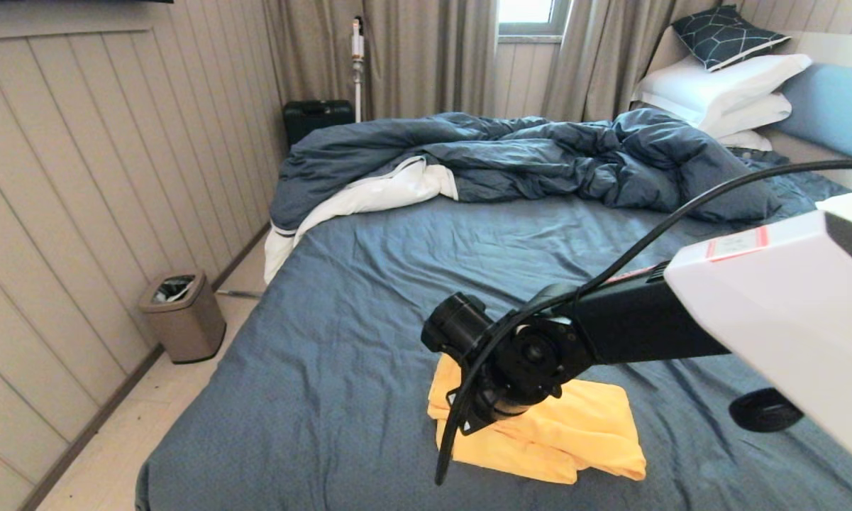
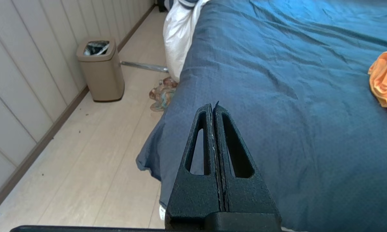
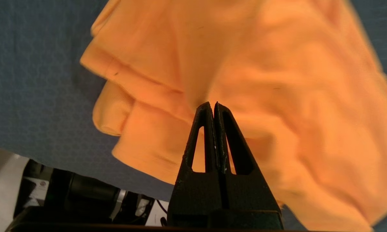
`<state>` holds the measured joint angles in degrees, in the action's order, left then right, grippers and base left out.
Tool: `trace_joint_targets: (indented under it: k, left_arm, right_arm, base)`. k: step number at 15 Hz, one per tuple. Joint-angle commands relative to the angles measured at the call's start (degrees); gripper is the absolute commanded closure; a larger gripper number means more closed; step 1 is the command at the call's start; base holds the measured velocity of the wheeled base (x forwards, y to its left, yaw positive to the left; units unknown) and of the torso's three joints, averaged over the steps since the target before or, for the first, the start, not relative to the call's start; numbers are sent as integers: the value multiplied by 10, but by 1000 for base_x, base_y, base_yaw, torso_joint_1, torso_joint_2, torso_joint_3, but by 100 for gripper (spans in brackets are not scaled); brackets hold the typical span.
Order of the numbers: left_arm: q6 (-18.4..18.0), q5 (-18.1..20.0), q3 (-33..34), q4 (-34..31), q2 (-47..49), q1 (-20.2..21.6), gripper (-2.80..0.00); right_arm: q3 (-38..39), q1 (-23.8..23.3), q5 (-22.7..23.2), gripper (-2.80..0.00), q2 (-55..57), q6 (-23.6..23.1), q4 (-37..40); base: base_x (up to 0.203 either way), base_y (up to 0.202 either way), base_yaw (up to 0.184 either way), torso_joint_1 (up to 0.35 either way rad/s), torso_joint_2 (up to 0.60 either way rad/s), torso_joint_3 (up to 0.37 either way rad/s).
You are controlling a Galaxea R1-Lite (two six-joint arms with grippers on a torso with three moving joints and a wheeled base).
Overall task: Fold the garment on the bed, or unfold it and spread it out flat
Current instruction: Unford the yellow T-shirt
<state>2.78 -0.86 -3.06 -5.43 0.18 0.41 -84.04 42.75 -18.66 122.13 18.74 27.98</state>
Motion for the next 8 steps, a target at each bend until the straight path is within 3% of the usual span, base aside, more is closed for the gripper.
trace_joint_targets:
  k: [1, 4, 8]
  left_arm:
    - [0, 0, -1, -3, 1, 0, 0]
    - [0, 0, -1, -3, 0, -1, 0]
    - [0, 0, -1, -3, 0, -1, 0]
  right_arm:
    - [0, -2, -2, 0, -28, 1, 1]
    - [4, -4, -5, 0, -110, 1, 3]
    - [49, -5, -13, 0, -310, -1, 6]
  base:
    - [0, 0, 0, 0, 0, 0]
    - [0, 0, 0, 0, 0, 0]
    - [0, 0, 0, 0, 0, 0]
